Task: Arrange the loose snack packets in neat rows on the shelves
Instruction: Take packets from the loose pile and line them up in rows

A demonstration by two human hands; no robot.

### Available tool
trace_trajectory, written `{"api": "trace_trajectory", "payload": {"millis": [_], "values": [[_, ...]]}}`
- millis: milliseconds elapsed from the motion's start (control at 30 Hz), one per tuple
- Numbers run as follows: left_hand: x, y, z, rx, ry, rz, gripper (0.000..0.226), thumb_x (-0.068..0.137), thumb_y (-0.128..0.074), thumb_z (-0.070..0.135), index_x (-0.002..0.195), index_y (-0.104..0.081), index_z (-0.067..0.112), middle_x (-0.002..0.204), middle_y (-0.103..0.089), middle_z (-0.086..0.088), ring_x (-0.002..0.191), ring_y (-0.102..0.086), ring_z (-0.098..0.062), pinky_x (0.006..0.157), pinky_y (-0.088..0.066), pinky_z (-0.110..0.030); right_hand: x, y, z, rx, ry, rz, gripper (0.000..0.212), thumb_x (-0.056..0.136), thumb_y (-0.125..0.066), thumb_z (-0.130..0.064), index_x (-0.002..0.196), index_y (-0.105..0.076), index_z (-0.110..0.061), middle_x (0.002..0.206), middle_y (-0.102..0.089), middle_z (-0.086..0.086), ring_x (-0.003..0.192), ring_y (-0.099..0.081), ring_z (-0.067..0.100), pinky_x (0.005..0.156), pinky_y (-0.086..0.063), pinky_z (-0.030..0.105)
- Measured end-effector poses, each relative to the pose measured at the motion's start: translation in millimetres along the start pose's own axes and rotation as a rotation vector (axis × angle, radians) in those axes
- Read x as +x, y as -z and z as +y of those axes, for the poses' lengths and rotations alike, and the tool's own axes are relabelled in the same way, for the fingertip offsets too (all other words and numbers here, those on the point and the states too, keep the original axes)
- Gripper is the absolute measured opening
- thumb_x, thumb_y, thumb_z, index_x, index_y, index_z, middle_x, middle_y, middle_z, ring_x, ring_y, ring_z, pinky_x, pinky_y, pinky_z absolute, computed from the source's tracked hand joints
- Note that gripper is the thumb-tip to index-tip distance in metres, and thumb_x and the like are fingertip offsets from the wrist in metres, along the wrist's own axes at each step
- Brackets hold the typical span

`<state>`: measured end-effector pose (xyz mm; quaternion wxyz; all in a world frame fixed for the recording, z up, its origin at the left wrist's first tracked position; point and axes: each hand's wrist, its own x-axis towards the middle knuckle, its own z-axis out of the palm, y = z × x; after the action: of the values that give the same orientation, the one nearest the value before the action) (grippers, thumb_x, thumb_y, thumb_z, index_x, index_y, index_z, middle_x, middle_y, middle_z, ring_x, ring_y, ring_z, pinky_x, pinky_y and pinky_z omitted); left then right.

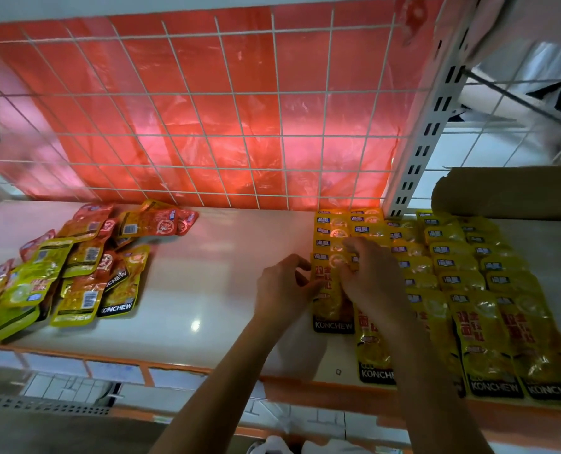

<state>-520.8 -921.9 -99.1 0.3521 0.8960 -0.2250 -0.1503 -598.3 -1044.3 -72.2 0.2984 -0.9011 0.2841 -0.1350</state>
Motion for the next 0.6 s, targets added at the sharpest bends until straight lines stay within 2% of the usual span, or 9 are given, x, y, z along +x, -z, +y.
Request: {"api": "trace_trajectory", "payload": {"millis": [133,233,367,467,600], "values": [[-3,6,-9,0.127,-0.050,0.151,0.035,0.089,-0.062,0.045,0.114,-0.065,0.021,0.101,-0.072,0.002,0.079,-0.066,-0.010,0.072,-0.050,-0.020,1,-15,-18,-0.011,0.065,-0.040,0.041,0.091,-0.059,-0.019,0.131,-0.052,-0.019,0.131,-0.055,0.000,0.125,-0.043,0.020,0.099,-0.035,0.030],[-10,21,-25,0.242,-0.106,0.283,0.036,0.092,-0.060,0.042,0.120,-0.064,0.020,0.114,-0.068,-0.001,0.094,-0.065,-0.015,0.081,-0.051,-0.026,0,-33,-39,-0.029,0.125,-0.085,0.041,0.091,-0.058,-0.019,0.132,-0.053,-0.019,0.133,-0.054,0.001,0.127,-0.041,0.021,0.103,-0.032,0.030],[-14,49,-48,0.367,-0.063,0.410,0.040,0.092,-0.060,0.038,0.128,-0.059,0.019,0.131,-0.060,-0.004,0.118,-0.055,-0.023,0.094,-0.048,-0.034,-6,-64,-76,-0.057,0.254,-0.113,0.040,0.091,-0.057,-0.021,0.131,-0.054,-0.017,0.134,-0.055,0.001,0.126,-0.044,0.020,0.104,-0.032,0.027],[-18,77,-72,0.433,-0.039,0.444,0.043,0.091,-0.060,0.031,0.130,-0.056,0.014,0.132,-0.056,-0.010,0.123,-0.047,-0.029,0.095,-0.044,-0.039,-13,-89,-109,-0.030,0.331,-0.162,0.038,0.091,-0.055,-0.018,0.129,-0.056,-0.015,0.133,-0.057,0.003,0.125,-0.045,0.021,0.102,-0.034,0.027],[-24,113,-108,0.473,0.081,0.519,0.047,0.088,-0.062,0.031,0.130,-0.054,0.011,0.129,-0.055,-0.012,0.121,-0.047,-0.031,0.098,-0.038,-0.038,-18,-120,-152,0.029,0.356,-0.227,0.038,0.091,-0.055,-0.021,0.129,-0.056,-0.013,0.132,-0.057,0.005,0.122,-0.046,0.023,0.100,-0.036,0.028]]}}
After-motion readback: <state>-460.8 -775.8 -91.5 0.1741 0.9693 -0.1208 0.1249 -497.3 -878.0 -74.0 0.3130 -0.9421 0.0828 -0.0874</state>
